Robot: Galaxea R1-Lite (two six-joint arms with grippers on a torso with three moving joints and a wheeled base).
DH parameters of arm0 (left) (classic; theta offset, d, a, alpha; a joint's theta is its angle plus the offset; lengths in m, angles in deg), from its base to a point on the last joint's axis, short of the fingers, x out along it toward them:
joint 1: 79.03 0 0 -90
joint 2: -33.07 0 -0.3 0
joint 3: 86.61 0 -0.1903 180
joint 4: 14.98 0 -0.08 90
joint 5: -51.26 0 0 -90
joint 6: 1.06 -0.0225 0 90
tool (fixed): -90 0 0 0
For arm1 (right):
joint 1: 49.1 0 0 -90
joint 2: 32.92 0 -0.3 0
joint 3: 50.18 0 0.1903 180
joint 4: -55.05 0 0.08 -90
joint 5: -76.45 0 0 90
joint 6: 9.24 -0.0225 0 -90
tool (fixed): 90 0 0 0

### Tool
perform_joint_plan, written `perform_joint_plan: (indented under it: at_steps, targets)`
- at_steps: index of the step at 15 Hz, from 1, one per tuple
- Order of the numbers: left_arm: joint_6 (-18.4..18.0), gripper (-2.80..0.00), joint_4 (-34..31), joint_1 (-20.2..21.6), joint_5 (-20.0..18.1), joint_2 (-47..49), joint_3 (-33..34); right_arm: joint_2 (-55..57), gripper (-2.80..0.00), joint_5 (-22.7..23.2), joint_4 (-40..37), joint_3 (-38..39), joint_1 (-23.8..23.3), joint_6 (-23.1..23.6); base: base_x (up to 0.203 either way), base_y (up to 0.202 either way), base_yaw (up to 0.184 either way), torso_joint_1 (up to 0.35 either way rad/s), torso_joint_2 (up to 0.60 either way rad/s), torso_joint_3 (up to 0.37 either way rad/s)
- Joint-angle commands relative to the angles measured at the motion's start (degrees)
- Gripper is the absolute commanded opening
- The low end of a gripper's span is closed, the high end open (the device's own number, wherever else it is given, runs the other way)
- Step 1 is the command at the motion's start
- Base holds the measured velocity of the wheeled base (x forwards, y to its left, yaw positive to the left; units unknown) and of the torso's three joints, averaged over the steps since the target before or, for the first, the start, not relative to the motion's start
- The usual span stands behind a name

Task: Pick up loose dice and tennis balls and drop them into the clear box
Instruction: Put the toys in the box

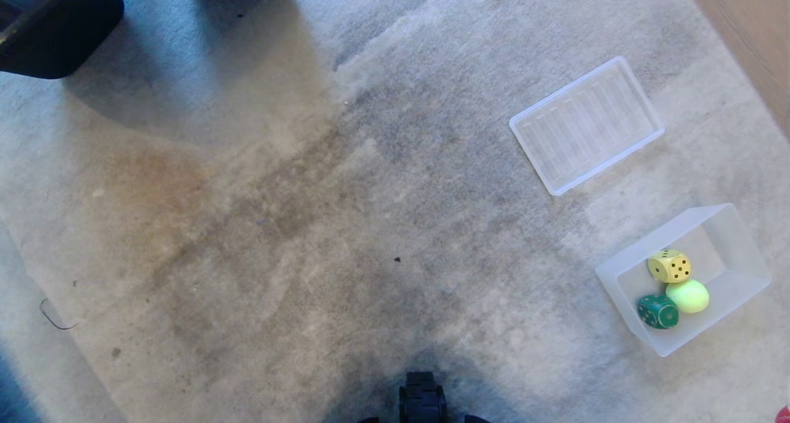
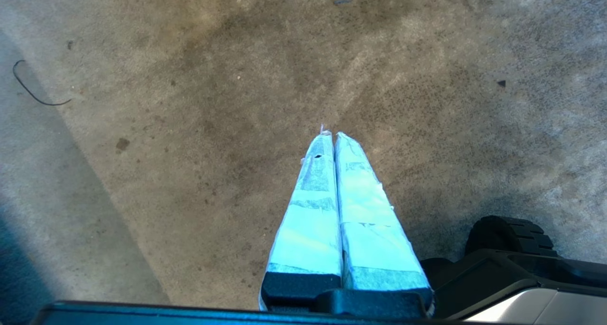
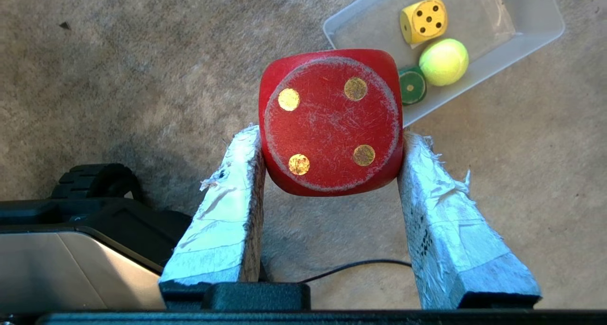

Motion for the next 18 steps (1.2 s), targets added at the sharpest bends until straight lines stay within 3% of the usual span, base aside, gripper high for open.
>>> perform_joint_plan:
  at_steps: [1,5,11,18]
  targets:
    - [-0.09,-2.80,-0.04,0.00,-0.02,0.00,0.00,0.02,-2.80,-0.04,-0.06,-0.01,0.01,0.03,0.000,0.000,0.000,0.000,0.00,0.000]
    - [0.49,-2.80,0.05,0.00,0.04,0.00,0.00,0.02,-2.80,-0.04,-0.06,-0.01,0.01,0.03,0.000,0.001,-0.020,0.001,0.00,0.001]
    - [0.49,-2.80,0.05,0.00,0.04,0.00,0.00,0.02,-2.80,-0.03,-0.06,-0.01,0.01,-0.01,0.000,0.004,-0.123,0.002,0.00,0.001]
    - [0.49,-2.80,0.05,0.00,0.04,0.00,0.00,0.70,-2.80,-0.50,-0.15,-0.55,-0.04,-1.34,0.000,0.000,0.000,0.000,0.00,0.000]
